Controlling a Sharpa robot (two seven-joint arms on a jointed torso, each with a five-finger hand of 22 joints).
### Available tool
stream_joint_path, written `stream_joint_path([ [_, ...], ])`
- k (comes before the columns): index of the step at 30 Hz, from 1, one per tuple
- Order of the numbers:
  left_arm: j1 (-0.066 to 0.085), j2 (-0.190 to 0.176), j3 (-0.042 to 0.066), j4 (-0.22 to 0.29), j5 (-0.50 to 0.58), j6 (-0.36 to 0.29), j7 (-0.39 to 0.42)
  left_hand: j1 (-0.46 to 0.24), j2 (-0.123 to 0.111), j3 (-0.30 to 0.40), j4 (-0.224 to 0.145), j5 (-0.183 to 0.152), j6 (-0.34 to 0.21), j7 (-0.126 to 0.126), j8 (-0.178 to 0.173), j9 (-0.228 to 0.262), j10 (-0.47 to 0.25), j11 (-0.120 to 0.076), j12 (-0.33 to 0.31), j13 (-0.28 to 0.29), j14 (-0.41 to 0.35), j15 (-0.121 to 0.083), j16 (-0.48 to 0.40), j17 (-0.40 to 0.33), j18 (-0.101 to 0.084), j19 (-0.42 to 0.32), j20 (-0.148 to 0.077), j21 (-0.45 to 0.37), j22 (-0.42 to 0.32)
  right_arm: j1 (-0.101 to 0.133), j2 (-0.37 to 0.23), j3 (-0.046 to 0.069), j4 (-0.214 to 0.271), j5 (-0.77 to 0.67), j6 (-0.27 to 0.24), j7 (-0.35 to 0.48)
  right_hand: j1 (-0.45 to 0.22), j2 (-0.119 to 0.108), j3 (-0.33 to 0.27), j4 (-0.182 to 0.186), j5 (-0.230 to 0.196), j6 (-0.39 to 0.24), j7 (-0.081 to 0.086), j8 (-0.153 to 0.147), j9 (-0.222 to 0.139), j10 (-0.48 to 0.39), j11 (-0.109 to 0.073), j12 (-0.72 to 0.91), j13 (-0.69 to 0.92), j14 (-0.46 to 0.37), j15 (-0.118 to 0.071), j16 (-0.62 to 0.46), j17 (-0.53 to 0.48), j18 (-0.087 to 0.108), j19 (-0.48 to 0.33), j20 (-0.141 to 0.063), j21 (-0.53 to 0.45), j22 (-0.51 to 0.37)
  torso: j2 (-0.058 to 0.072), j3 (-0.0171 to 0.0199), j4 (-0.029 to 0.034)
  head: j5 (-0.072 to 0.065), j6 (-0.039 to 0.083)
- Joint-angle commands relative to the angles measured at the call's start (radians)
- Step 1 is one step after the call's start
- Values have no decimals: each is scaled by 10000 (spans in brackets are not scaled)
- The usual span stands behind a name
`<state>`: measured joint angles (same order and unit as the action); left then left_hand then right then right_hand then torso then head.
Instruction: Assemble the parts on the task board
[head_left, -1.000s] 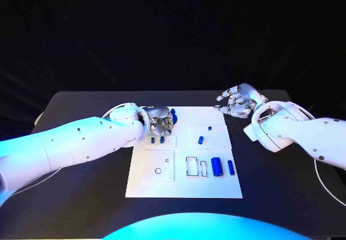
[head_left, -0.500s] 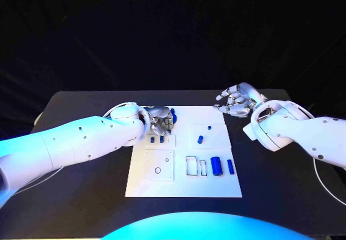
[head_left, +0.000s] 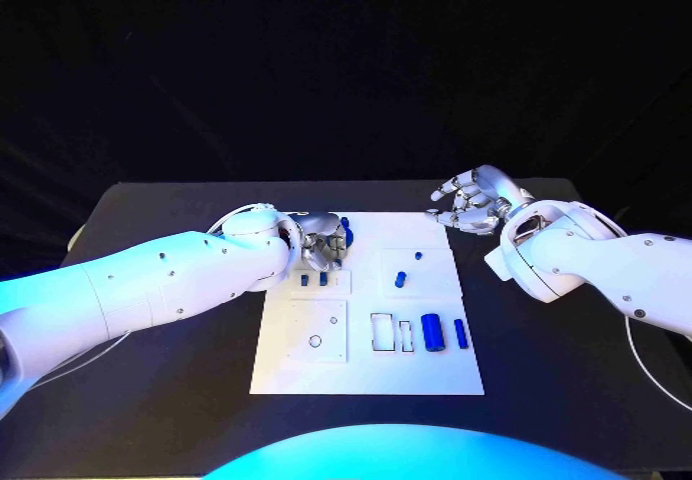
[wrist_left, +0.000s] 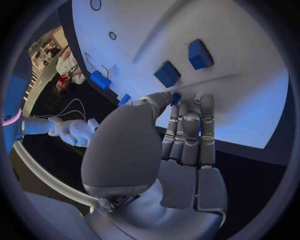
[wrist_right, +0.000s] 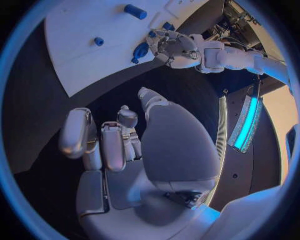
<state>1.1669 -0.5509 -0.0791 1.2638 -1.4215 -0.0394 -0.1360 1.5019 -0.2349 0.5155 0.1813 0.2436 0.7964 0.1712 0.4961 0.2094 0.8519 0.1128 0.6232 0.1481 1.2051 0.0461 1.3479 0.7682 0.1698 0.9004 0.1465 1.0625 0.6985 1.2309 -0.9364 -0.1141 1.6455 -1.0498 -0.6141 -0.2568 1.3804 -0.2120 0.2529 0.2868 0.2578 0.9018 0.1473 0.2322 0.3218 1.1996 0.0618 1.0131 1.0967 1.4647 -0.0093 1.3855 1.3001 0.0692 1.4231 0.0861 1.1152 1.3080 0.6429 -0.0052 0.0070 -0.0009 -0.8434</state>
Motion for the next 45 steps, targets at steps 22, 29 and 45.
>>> stream_joint_path([
  [22, -25, 43, -19, -46, 111, -297, 92, -166, 385, 660, -921, -197, 1268, -224, -247, 84, 1384, -306, -412, -146, 1073, -317, 608, 1174, 39, 552, -275, 1005, 934, -4, -9, 2, 47, -62, 37, 76, -30, -50, 72, 27, 69, -49, -10, 79, 15, -34, -24, -46, -17, 389, -79, -20, 46, 173, -10, -3, 26, 166, -13, 0, 5, -37, 7],
  [29, -28, -168, 55, 195, 542, -589, 216, -331, 388, 668, -935, -196, 1380, -231, -309, 114, 1517, -316, -554, -174, 1137, -322, 616, 1181, 23, 625, -278, 1057, 1009, -4, -13, 2, 45, -63, 34, 69, -30, -50, 72, 27, 69, -49, -10, 79, 15, -34, -24, -46, -17, 389, -79, -20, 46, 173, -10, -3, 26, 166, -11, 0, 3, -30, 53],
  [45, 23, -1258, 623, 1088, 1831, -162, 187, -449, 372, 671, -960, -186, 1443, -254, -370, 139, 1600, -329, -683, -199, 1147, -327, 600, 1139, 35, 592, -291, 1024, 955, -4, -90, 2, 62, -84, 39, 30, -30, -50, 72, 27, 69, -49, -10, 79, 15, -34, -24, -46, -17, 389, -79, -20, 46, 173, -10, -3, 26, 166, -21, 13, 29, -12, 51],
])
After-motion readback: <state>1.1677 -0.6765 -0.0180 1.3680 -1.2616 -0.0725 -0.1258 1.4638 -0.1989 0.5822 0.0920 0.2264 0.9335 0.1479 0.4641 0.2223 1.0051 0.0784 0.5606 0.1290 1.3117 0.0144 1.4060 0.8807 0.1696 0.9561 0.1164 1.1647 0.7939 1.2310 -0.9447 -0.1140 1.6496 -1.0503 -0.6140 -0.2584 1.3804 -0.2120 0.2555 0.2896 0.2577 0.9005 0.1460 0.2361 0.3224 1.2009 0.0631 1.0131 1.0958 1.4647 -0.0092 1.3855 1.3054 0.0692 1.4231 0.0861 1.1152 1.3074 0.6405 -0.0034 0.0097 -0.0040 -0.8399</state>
